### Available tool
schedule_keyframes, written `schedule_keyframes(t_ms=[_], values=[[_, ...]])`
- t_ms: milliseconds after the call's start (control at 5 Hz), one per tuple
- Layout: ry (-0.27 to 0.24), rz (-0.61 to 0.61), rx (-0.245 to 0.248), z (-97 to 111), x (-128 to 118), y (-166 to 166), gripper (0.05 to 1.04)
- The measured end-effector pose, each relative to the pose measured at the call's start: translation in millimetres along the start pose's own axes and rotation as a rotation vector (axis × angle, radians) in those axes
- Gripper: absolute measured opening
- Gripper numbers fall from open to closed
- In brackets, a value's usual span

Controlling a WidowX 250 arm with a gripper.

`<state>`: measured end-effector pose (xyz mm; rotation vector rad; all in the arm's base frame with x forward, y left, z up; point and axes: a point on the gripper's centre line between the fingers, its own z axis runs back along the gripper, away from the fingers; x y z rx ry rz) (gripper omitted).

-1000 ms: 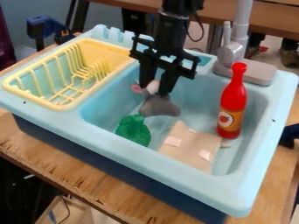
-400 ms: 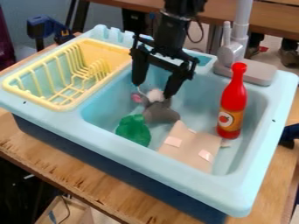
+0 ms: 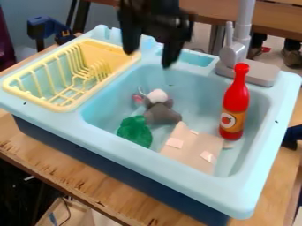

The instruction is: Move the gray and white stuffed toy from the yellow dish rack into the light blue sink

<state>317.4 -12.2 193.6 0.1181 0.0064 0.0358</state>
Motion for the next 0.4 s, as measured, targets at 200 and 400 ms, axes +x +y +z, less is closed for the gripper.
schedule_keyframes(t_ms=[200,400], values=[[-0.062,-0.006,-0.019,30.1,-36.1,7.1,1.008],[-0.011,-0.042,-0.031,32.4,-57.6,14.1,1.008]])
